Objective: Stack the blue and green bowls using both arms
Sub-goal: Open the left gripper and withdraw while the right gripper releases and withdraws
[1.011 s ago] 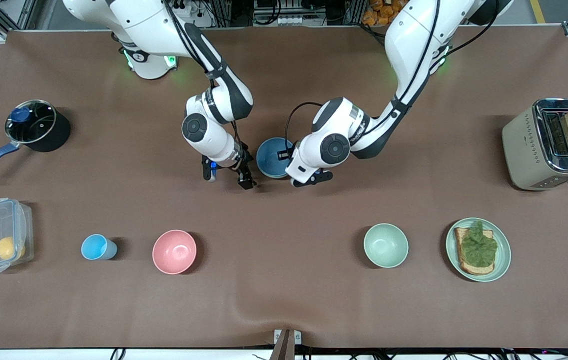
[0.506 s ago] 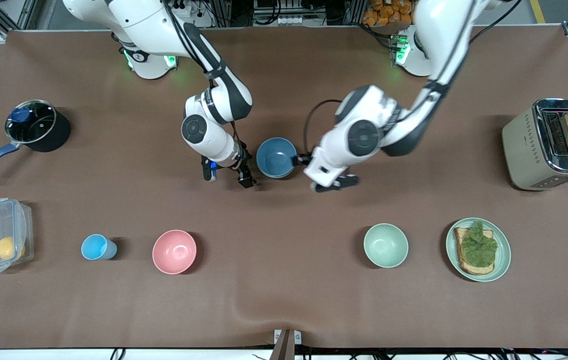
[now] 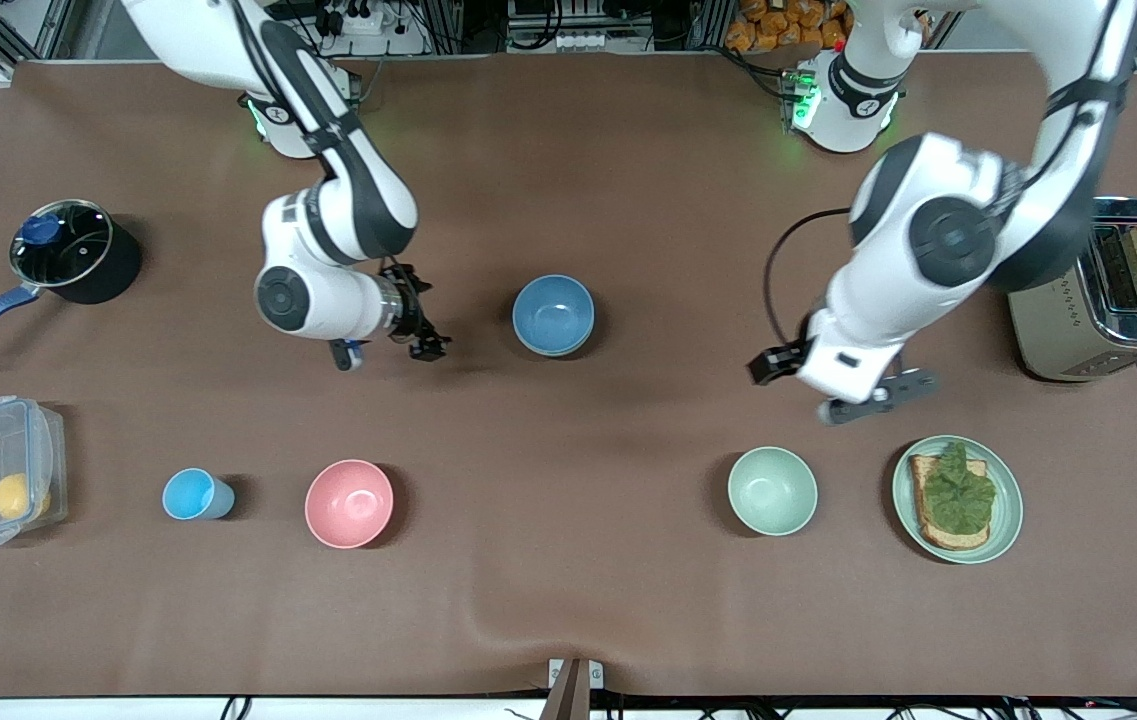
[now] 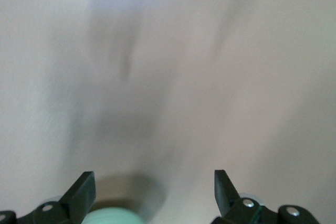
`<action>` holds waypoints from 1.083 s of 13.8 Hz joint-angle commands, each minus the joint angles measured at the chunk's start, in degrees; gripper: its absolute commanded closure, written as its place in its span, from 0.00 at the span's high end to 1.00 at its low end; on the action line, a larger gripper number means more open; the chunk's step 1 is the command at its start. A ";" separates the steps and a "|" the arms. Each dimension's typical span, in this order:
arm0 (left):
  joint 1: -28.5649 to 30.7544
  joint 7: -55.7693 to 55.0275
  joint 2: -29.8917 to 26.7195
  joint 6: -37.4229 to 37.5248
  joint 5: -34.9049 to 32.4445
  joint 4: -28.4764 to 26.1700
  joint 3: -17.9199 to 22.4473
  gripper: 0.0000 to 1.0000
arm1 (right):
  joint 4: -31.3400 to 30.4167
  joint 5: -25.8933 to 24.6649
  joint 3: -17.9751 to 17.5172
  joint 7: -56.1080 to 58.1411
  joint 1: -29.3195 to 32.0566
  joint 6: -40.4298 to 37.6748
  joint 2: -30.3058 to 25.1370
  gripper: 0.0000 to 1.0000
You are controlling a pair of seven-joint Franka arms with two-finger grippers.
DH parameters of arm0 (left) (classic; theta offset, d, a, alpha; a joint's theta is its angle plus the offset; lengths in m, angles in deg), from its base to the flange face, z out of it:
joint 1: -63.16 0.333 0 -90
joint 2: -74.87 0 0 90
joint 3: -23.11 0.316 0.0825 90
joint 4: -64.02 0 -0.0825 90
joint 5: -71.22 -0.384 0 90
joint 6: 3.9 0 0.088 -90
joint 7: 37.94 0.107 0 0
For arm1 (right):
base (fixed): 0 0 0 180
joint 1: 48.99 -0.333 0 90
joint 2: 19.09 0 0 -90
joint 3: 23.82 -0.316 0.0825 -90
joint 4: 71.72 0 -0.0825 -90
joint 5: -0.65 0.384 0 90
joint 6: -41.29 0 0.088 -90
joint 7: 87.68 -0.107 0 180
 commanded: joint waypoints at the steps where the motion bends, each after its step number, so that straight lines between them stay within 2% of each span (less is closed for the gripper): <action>1: 2.55 8.77 -5.36 6.19 -1.44 -1.27 -0.48 1.00 | 1.65 -6.72 2.57 0.76 0.41 -7.30 -1.53 1.00; 2: 4.13 11.86 -6.86 7.79 -1.18 -1.27 -0.48 1.00 | 1.83 -8.57 3.80 2.85 1.02 -9.16 -2.14 1.00; 5: 7.65 19.69 -11.70 11.03 -0.48 -1.80 0.13 1.00 | 2.01 -9.21 4.78 12.77 5.05 -13.82 -4.07 1.00; 8: 4.60 24.54 -14.78 12.90 0.67 -1.97 5.65 1.00 | 4.63 -11.92 4.52 25.59 12.26 -19.70 -5.49 1.00; 11: -0.32 26.03 -16.89 15.27 0.76 -1.97 11.72 1.00 | 5.08 -16.05 4.17 37.19 18.85 -19.90 -7.67 1.00; 15: -0.43 28.75 -18.39 15.37 2.60 -1.98 12.53 1.00 | 6.04 -17.38 3.12 53.02 26.23 -19.72 -11.63 1.00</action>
